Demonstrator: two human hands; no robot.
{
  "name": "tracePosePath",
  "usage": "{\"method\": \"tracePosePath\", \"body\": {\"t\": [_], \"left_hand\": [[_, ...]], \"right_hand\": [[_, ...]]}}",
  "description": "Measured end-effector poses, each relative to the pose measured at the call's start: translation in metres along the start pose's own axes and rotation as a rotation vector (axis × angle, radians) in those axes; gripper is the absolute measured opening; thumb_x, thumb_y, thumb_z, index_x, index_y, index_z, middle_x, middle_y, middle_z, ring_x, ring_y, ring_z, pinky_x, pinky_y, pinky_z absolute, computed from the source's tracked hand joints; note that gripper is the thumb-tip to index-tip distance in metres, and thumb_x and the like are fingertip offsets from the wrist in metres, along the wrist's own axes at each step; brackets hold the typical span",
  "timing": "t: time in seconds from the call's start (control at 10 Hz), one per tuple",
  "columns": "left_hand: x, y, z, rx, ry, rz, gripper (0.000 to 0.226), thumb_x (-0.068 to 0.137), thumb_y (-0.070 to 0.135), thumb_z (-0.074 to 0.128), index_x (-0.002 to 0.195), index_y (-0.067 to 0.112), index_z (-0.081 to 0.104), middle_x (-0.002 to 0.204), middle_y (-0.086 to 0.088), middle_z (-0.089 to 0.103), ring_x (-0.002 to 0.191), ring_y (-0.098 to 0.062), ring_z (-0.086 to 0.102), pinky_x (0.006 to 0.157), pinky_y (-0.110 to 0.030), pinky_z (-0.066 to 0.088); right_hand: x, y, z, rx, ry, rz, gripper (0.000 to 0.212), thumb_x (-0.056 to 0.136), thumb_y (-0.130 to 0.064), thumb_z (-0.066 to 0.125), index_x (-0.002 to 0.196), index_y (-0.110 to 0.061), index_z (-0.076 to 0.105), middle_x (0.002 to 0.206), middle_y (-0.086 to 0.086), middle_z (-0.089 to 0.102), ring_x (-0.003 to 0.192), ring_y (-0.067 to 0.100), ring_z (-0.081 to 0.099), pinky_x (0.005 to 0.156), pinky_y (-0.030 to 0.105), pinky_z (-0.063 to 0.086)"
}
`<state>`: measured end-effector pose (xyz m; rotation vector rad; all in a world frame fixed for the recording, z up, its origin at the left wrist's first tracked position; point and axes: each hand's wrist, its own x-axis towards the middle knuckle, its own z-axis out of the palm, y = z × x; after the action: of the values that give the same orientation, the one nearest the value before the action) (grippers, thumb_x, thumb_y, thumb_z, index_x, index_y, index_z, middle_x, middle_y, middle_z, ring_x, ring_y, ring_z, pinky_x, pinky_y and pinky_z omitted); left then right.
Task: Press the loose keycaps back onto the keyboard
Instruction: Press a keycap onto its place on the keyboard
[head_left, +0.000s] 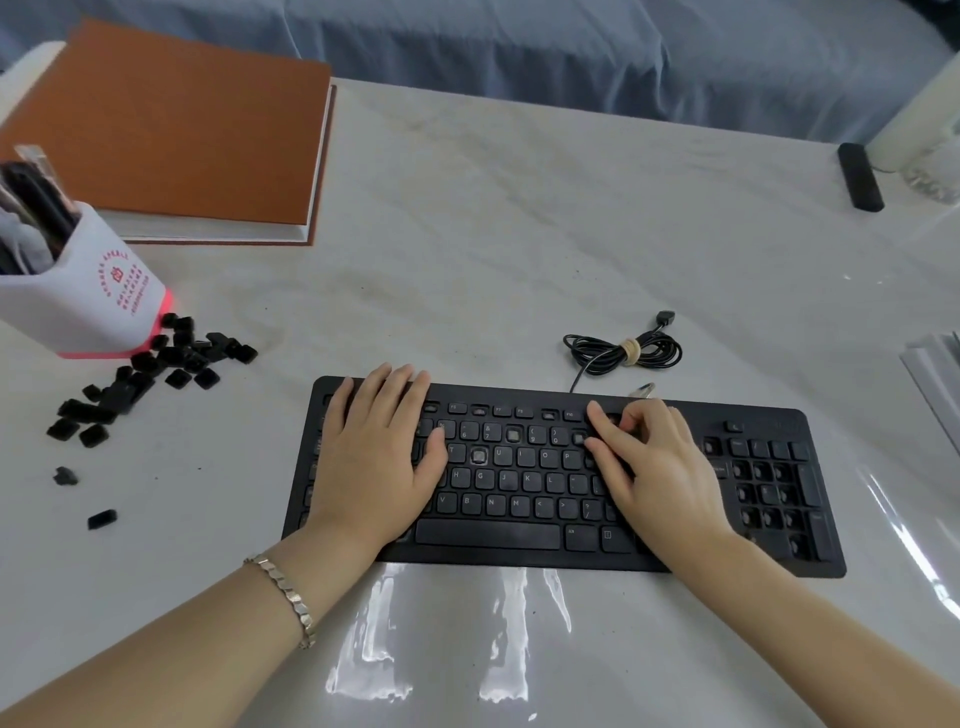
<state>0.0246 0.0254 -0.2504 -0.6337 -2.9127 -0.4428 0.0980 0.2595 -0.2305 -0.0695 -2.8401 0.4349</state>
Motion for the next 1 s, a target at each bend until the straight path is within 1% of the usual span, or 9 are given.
{"method": "tracePosePath", "body": {"t": [0.1, 0.2, 0.3, 0.4, 0.5, 0.6, 0.7, 0.8, 1.0], "left_hand": [[0.000, 0.000, 0.000, -0.003, 0.002, 0.000, 0.053, 0.088, 0.035, 0.035, 0.125, 0.004, 0.058, 0.128, -0.012, 0.059, 0.124, -0.031, 0.050, 0.108, -0.044, 0.024], [0.000, 0.000, 0.001, -0.006, 0.011, 0.002, 0.053, 0.088, 0.035, 0.035, 0.124, 0.004, 0.058, 0.127, -0.012, 0.059, 0.123, -0.032, 0.051, 0.108, -0.044, 0.024], [0.000, 0.000, 0.002, -0.010, 0.021, 0.004, 0.053, 0.088, 0.035, 0.036, 0.123, 0.004, 0.059, 0.127, -0.012, 0.060, 0.122, -0.031, 0.051, 0.107, -0.044, 0.024], [0.000, -0.001, 0.003, -0.013, 0.037, 0.012, 0.052, 0.087, 0.035, 0.037, 0.123, 0.004, 0.060, 0.126, -0.011, 0.060, 0.122, -0.030, 0.050, 0.107, -0.044, 0.024], [0.000, -0.001, 0.003, -0.023, 0.061, 0.014, 0.052, 0.087, 0.035, 0.037, 0.122, 0.004, 0.060, 0.125, -0.010, 0.061, 0.123, -0.023, 0.042, 0.107, -0.043, 0.023], [0.001, -0.001, 0.004, -0.033, 0.072, 0.012, 0.052, 0.087, 0.035, 0.037, 0.121, 0.004, 0.060, 0.124, -0.010, 0.061, 0.123, -0.022, 0.040, 0.106, -0.043, 0.023], [0.001, -0.002, 0.006, -0.027, 0.066, 0.016, 0.052, 0.087, 0.036, 0.036, 0.123, 0.004, 0.060, 0.124, -0.010, 0.061, 0.123, -0.026, 0.045, 0.107, -0.043, 0.023], [0.001, -0.002, 0.006, -0.035, 0.070, 0.016, 0.052, 0.087, 0.035, 0.037, 0.122, 0.004, 0.060, 0.124, -0.011, 0.061, 0.122, -0.025, 0.043, 0.107, -0.043, 0.023], [0.001, -0.002, 0.006, -0.031, 0.064, 0.010, 0.052, 0.087, 0.036, 0.036, 0.122, 0.005, 0.060, 0.124, -0.009, 0.061, 0.123, -0.022, 0.040, 0.107, -0.042, 0.022]], "right_hand": [[0.000, -0.002, 0.003, -0.061, 0.016, -0.011, 0.037, 0.087, -0.034, 0.045, 0.105, -0.015, 0.072, 0.081, 0.008, 0.051, 0.070, 0.023, 0.050, 0.039, 0.024, 0.038], [0.000, -0.001, 0.001, -0.028, -0.012, 0.009, 0.034, 0.088, -0.032, 0.048, 0.108, -0.016, 0.071, 0.082, 0.005, 0.050, 0.072, 0.022, 0.051, 0.043, 0.025, 0.040], [0.006, -0.004, -0.008, 0.120, -0.090, 0.164, 0.027, 0.090, -0.021, 0.057, 0.116, -0.019, 0.066, 0.087, 0.000, 0.047, 0.089, 0.019, 0.047, 0.072, 0.025, 0.039], [0.017, -0.017, -0.019, 0.573, -0.133, 0.593, 0.036, 0.095, -0.009, 0.040, 0.127, -0.021, 0.054, 0.083, -0.005, 0.048, 0.071, 0.009, 0.046, 0.065, 0.019, 0.034], [0.018, -0.029, -0.024, 1.329, -0.073, 0.966, 0.043, 0.093, 0.009, 0.030, 0.124, -0.009, 0.053, 0.073, 0.000, 0.043, 0.063, 0.008, 0.039, 0.054, 0.015, 0.037], [0.011, -0.045, -0.031, 1.842, -0.122, 1.055, 0.046, 0.087, 0.023, 0.026, 0.107, -0.003, 0.058, 0.080, 0.007, 0.049, 0.073, 0.012, 0.052, 0.059, 0.015, 0.053], [0.007, -0.064, -0.030, 1.978, -0.038, 1.134, 0.024, 0.088, 0.015, 0.042, 0.101, 0.001, 0.056, 0.101, 0.020, 0.060, 0.080, 0.021, 0.071, 0.070, 0.024, 0.057], [0.005, -0.068, -0.027, 1.969, 0.014, 1.182, 0.015, 0.088, 0.010, 0.048, 0.099, 0.003, 0.054, 0.092, 0.023, 0.068, 0.083, 0.026, 0.070, 0.069, 0.025, 0.058], [0.004, -0.074, -0.030, 1.849, 0.006, 1.135, 0.021, 0.092, 0.011, 0.040, 0.098, 0.004, 0.059, 0.104, 0.019, 0.065, 0.096, 0.024, 0.066, 0.081, 0.029, 0.054]]}}
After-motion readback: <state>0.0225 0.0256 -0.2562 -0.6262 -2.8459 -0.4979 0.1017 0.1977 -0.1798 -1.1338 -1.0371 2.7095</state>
